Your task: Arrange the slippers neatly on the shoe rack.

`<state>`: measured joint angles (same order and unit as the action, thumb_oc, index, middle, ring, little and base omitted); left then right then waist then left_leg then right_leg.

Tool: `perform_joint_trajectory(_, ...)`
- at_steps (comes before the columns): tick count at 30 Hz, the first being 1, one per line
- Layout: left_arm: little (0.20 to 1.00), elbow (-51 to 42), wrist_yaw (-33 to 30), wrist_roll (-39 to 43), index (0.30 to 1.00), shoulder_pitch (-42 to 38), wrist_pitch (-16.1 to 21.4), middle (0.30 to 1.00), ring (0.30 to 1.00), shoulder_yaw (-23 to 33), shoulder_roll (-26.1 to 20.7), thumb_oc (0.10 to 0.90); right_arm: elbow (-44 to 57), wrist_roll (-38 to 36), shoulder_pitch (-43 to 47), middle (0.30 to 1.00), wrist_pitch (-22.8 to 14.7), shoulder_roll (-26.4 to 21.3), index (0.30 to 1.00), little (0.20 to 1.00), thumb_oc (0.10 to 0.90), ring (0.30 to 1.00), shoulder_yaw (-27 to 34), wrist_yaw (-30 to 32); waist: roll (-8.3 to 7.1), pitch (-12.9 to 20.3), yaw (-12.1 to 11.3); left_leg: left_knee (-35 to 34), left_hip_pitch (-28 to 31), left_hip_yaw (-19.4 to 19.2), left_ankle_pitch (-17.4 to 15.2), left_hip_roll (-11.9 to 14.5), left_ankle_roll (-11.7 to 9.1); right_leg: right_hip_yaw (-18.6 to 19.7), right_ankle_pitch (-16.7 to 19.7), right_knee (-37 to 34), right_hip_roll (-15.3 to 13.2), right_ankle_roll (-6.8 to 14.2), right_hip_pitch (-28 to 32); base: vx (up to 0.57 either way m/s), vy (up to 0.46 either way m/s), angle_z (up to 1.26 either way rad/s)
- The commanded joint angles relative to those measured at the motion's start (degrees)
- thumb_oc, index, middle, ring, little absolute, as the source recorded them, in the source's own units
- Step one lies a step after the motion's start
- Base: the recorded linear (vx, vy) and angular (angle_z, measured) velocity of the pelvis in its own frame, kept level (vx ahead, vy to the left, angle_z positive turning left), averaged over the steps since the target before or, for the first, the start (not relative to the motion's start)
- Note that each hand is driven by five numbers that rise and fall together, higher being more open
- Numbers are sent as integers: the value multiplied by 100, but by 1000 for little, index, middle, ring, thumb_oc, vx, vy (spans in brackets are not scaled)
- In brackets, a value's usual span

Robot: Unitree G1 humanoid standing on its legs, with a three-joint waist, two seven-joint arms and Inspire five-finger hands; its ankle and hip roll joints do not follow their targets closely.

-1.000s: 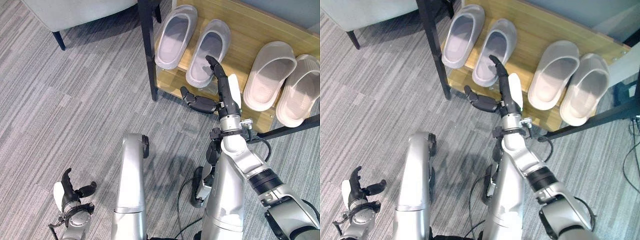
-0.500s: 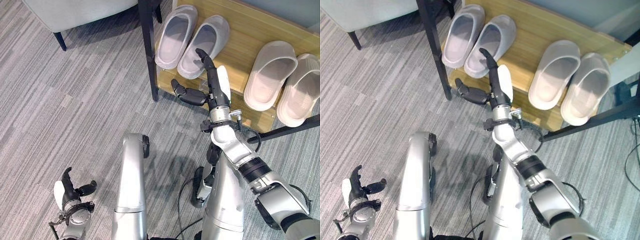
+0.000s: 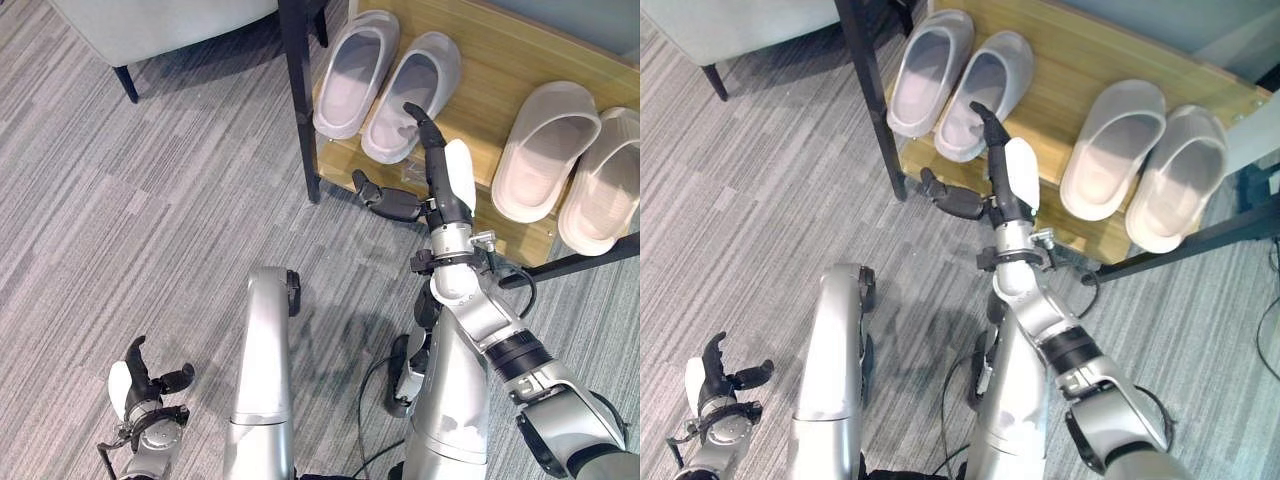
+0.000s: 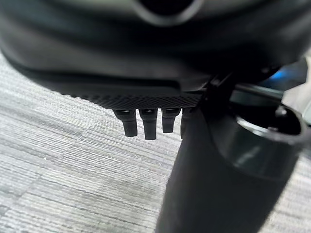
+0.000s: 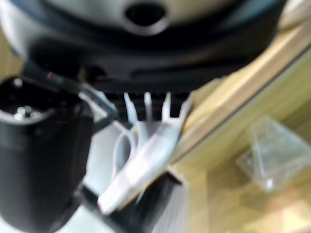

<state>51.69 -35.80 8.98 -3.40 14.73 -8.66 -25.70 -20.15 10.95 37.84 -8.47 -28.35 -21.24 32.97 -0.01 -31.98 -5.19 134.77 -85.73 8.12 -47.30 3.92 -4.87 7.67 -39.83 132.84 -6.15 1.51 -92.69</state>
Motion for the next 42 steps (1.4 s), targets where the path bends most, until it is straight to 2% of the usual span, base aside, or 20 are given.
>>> perform_joint_trajectory(1, 900, -98, -432, -352, 900, 240, 87, 900, 900, -210, -437, 800, 1003, 130, 25, 900, -530, -219, 900, 900, 800, 900, 452, 730, 108, 218, -208, -278, -422, 30, 145, -376, 511, 217, -58, 31, -14, -489, 273, 0, 0, 0)
perform_joint_trajectory(8, 900, -224, -454, -487, 900, 259, 43, 900, 900, -235, -480, 800, 942, -102, -298, 900, -554, -51, 900, 900, 800, 900, 662, 784, 138, 218, -168, -290, -422, 1, 152, -388, 508, 210, -85, 52, -10, -475, 273, 0, 0, 0)
perform_joint_trajectory(19, 900, -237, -399, -455, 900, 184, -1, 900, 900, -136, -466, 800, 745, -297, -551, 900, -584, 16, 900, 900, 800, 900, 612, 613, 124, 218, -125, -292, -422, 42, 158, -412, 474, 236, -89, 49, 30, -481, 273, 0, 0, 0)
perform_joint_trajectory(25, 900, -288, -375, -411, 900, 192, 5, 900, 900, -146, -438, 800, 590, -99, -609, 900, -399, -99, 900, 900, 800, 900, 587, 555, 182, 218, -104, -264, -422, 86, 148, -436, 467, 247, -91, 75, 27, -451, 273, 0, 0, 0)
perform_joint_trajectory(42, 900, -365, -426, -488, 900, 136, -33, 900, 900, -112, -438, 800, 264, -443, -1102, 900, -457, 78, 900, 900, 800, 900, 644, 427, 109, 218, -21, -280, -422, 32, 162, -413, 456, 271, -67, 84, 66, -454, 273, 0, 0, 0)
